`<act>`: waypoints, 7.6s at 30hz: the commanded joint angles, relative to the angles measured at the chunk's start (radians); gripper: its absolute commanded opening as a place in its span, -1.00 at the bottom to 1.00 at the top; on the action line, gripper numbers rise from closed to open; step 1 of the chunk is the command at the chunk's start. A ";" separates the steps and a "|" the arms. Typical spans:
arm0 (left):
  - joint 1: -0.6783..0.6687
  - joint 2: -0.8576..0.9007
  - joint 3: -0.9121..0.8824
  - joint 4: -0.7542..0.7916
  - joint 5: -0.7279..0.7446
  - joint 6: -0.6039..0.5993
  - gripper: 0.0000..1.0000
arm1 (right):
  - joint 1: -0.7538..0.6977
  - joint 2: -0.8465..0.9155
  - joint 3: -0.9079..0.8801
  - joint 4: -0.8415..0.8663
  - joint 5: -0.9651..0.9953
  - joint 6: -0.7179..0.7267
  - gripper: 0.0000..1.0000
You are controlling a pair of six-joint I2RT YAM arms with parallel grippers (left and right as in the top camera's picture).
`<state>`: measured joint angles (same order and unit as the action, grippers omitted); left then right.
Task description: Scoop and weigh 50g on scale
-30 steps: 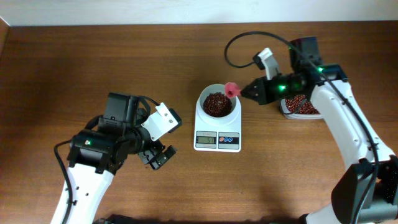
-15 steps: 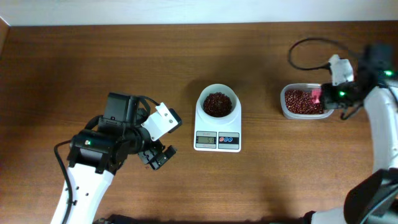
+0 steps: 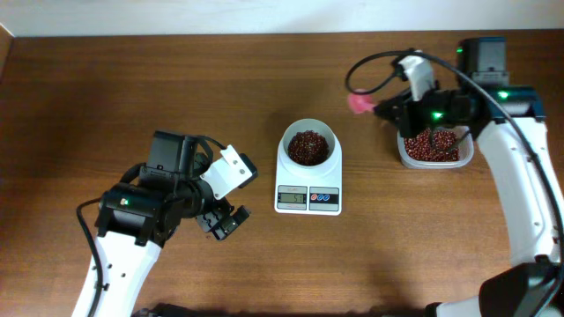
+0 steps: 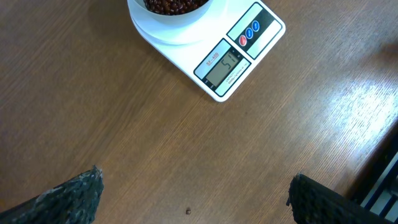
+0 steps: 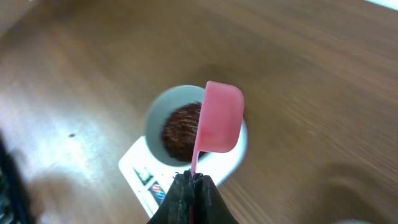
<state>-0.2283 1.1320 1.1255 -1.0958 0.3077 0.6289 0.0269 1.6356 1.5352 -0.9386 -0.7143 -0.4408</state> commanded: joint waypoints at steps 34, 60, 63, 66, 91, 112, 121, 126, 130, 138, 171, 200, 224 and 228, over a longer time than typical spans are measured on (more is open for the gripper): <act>0.004 -0.010 0.020 0.002 0.014 0.015 0.98 | 0.254 0.170 0.086 -0.025 0.198 0.036 -0.92; 0.004 -0.010 0.020 0.002 0.014 0.015 0.98 | 0.332 0.161 0.100 -0.068 0.340 0.132 -0.92; 0.004 -0.010 0.020 0.002 0.014 0.015 0.98 | 0.299 0.161 0.100 -0.068 0.244 0.196 -0.92; 0.004 -0.010 0.020 0.002 0.014 0.015 0.97 | 0.244 0.161 0.100 -0.069 0.109 0.222 -0.92; 0.004 -0.010 0.020 0.002 0.014 0.015 0.98 | -0.318 0.154 0.180 -0.345 0.443 0.118 -0.92; 0.004 -0.010 0.020 0.002 0.014 0.015 0.98 | -0.489 -0.472 0.215 -0.628 0.426 0.374 -0.92; 0.004 -0.010 0.020 0.002 0.014 0.015 0.98 | -0.525 -0.979 -0.228 -0.686 0.420 0.581 -0.92; 0.004 -0.010 0.020 0.002 0.014 0.015 0.98 | -0.525 -1.046 -0.812 -0.325 0.118 0.794 -0.92; 0.004 -0.010 0.020 0.002 0.014 0.015 0.98 | -0.525 -1.046 -1.076 -0.106 0.103 0.982 -0.92; 0.004 -0.010 0.020 0.002 0.014 0.015 0.98 | -0.525 -1.045 -1.120 0.155 0.155 0.981 -0.92; 0.004 -0.010 0.020 0.002 0.014 0.015 0.98 | -0.525 -0.556 -1.159 0.695 0.431 0.999 0.80; 0.004 -0.010 0.020 0.002 -0.001 0.015 0.98 | -0.359 -0.738 -1.027 0.611 0.003 0.761 0.98; 0.004 -0.010 0.020 0.002 -0.001 0.016 0.98 | 0.041 -1.632 -1.431 0.657 0.623 0.518 0.98; 0.004 -0.010 0.020 0.002 -0.001 0.016 0.98 | -0.015 -1.632 -1.455 0.679 0.645 0.496 0.98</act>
<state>-0.2276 1.1294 1.1355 -1.0958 0.3031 0.6292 0.0326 0.0132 0.0910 -0.2684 -0.1005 0.0811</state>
